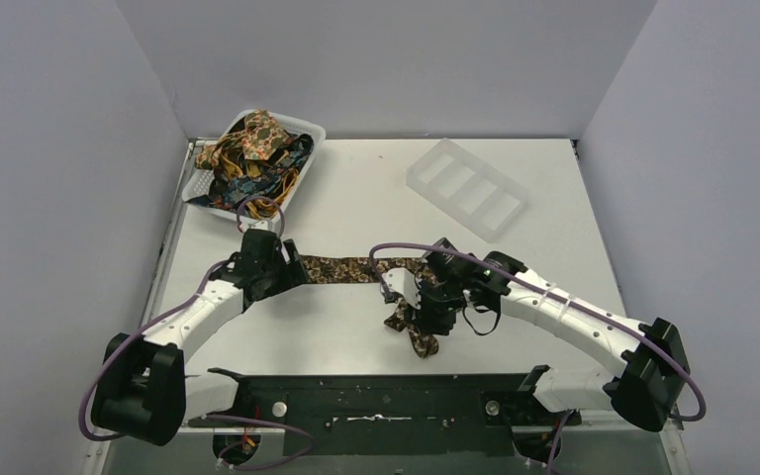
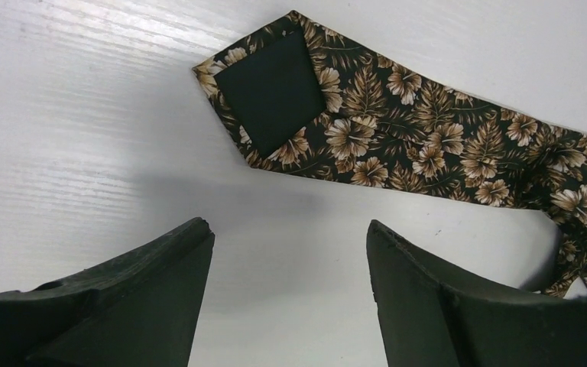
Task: Roll the ties
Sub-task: Flatten out the tie at the center of the board.
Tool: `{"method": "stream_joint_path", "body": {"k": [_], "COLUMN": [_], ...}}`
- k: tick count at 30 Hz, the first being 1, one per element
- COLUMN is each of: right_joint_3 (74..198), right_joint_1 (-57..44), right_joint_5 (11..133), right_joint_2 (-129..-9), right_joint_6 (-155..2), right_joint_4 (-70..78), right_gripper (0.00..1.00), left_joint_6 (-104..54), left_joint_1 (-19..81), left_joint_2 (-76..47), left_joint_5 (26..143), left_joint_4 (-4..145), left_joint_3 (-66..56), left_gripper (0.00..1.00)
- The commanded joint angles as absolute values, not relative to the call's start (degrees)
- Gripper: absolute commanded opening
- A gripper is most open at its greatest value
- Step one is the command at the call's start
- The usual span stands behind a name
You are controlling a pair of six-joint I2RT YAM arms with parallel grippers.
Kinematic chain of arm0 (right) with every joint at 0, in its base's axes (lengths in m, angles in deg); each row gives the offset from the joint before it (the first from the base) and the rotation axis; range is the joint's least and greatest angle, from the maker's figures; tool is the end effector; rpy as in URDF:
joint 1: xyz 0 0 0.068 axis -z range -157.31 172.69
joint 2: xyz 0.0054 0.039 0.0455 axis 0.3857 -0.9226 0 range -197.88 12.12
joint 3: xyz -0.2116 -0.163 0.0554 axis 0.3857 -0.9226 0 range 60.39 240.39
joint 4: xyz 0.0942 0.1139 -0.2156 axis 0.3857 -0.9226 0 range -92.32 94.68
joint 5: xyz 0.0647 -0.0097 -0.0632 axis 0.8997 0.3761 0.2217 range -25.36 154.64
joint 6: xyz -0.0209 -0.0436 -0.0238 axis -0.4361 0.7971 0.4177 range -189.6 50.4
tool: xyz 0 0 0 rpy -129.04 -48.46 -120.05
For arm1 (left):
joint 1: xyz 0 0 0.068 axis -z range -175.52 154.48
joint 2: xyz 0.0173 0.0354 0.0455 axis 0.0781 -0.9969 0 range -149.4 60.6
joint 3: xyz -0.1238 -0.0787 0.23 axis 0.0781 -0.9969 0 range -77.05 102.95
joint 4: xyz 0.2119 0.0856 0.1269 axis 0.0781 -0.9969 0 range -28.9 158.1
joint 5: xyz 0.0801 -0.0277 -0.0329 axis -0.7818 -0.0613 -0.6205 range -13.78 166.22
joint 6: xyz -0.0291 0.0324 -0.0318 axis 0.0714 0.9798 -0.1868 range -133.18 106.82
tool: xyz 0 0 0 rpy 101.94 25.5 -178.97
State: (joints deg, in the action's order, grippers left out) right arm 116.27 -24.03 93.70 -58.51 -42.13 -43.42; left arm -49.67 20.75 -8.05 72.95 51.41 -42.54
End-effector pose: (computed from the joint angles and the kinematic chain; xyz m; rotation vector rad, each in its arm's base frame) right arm 0.1470 0.1812 0.2646 -1.7331 2.0171 0.7854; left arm 0.2209 -0.0623 0.1866 -0.4611 2.4418 -0.3292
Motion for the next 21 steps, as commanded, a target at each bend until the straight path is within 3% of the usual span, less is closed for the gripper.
{"method": "stream_joint_path", "body": {"k": [1,2,4,8,13,16,21], "right_joint_3": [120.0,120.7,123.3,120.5,110.9,106.4,100.9], "right_joint_1": [-25.5,-25.5,-25.5,-24.1,-24.1,-25.6,-34.3], "right_joint_5": [88.8,90.7,89.6,76.6,75.8,79.4,80.5], "right_joint_2": [-58.6,-58.4,-57.3,-51.3,-51.0,-53.0,-55.7], "right_joint_6": [-37.4,-37.5,-39.5,-57.4,-85.3,-93.3,-95.1], "right_joint_4": [-47.9,-49.5,-51.6,-38.2,-21.7,-18.1,-10.2], "right_gripper": [0.43,0.51,0.53,0.76,0.7,0.63,0.66], "left_joint_6": [-45.7,-45.3,-44.5,-43.5,-41.2,-39.7,-36.5], "left_joint_1": [20.2,20.3,20.3,20.3,20.6,20.9,23.2], "left_joint_2": [-11.9,-13.0,-14.9,-17.2,-20.4,-21.1,-19.9], "left_joint_5": [75.1,75.3,75.6,75.8,78.1,78.7,79.6], "left_joint_4": [55.1,55.1,54.9,56.0,56.2,56.1,57.3], "left_joint_3": [-38.0,-37.4,-36.4,-35.8,-34.2,-33.1,-31.5], "left_gripper": [0.72,0.72,0.73,0.75,0.77,0.78,0.79]}}
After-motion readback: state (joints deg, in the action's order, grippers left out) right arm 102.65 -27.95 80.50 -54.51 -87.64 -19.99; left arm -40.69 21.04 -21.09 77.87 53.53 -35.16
